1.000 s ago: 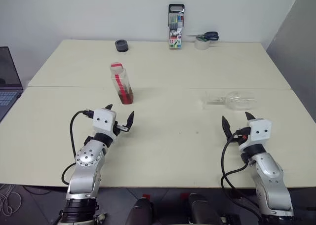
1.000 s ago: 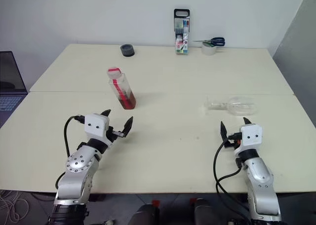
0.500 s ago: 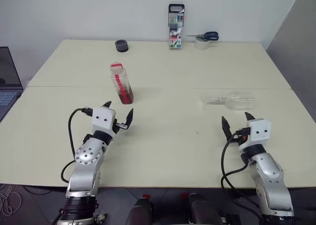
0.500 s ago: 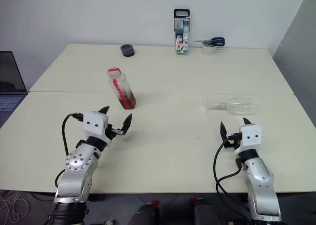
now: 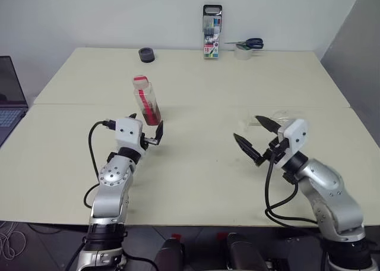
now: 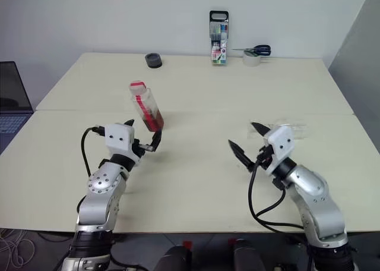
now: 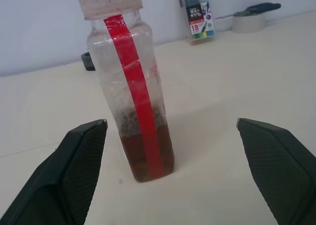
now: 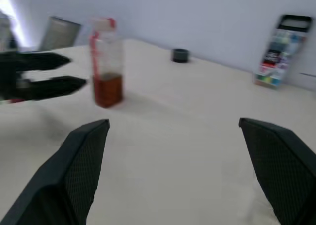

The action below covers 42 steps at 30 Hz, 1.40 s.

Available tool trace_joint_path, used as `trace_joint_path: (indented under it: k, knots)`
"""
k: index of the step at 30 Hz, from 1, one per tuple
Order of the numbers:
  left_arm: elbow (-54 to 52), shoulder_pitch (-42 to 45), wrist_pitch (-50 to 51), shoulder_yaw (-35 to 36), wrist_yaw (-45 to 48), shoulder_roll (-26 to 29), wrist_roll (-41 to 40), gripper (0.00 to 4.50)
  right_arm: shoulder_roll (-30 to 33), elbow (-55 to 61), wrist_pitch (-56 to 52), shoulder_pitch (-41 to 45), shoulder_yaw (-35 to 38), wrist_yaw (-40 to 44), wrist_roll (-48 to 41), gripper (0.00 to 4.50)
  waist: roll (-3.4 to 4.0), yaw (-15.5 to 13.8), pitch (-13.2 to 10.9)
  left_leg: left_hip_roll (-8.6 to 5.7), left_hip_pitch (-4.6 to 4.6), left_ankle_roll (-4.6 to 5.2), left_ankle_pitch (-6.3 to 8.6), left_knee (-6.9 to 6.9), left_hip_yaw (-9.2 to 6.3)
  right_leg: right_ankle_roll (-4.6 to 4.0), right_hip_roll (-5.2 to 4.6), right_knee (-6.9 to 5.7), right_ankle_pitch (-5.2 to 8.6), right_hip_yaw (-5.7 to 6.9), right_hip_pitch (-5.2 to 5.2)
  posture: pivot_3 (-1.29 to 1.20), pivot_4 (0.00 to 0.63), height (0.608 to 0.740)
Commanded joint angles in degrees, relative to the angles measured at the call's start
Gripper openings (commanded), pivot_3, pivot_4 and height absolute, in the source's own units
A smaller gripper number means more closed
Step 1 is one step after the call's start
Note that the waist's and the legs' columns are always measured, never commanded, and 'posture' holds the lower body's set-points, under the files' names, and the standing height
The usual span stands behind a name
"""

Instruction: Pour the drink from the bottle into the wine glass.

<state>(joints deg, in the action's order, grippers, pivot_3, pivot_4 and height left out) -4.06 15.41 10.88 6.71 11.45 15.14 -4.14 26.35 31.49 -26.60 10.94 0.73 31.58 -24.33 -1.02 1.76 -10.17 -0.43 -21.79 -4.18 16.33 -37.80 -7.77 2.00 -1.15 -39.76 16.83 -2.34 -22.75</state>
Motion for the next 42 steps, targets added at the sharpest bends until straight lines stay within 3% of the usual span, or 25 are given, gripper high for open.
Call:
trace_joint_path:
  k: [1, 14, 26, 42]
  knots:
    - [-0.11, 2.58, 2.00, 0.66, -2.63, -0.34, 0.72, 4.49, 2.47, 2.68, -5.37, 1.94, -0.54, 2.23, -3.75, 4.50, 0.00, -0.05, -0.01, 0.00, 0.00, 0.00, 0.00, 0.00, 0.01, 0.00, 0.00, 0.07, 0.00, 0.00, 0.03, 0.00, 0.150, 0.740]
    - [7.98, 11.39, 1.79, 1.11, -5.45, -0.16, 1.20, 4.49, 1.99, 1.83, -5.50, 3.43, -4.35, 1.42, -2.10, 4.50, -0.03, -0.06, -0.02, -0.01, -0.01, -0.01, -0.01, 0.00, 0.02, 0.05, -0.01, 0.15, -0.03, -0.01, 0.04, 0.00, 0.150, 0.740]
    - [17.56, 20.14, -0.06, 0.89, -6.15, 0.97, 1.42, 4.49, 2.92, 1.31, -9.85, 11.26, -4.24, 3.99, -5.24, 4.50, -0.04, -0.06, -0.03, -0.02, -0.05, -0.03, -0.02, 0.01, 0.01, 0.10, -0.02, 0.29, -0.06, 0.01, 0.05, 0.00, 0.150, 0.740]
    - [26.27, 27.77, -0.48, 1.02, -7.03, 1.60, 1.30, 4.49, 2.90, 0.79, -12.40, 14.63, -3.48, 3.48, -6.19, 4.50, -0.05, -0.05, -0.04, -0.03, -0.09, -0.18, -0.10, 0.01, 0.03, 0.12, -0.04, 0.32, -0.08, -0.01, 0.03, 0.00, 0.150, 0.740]
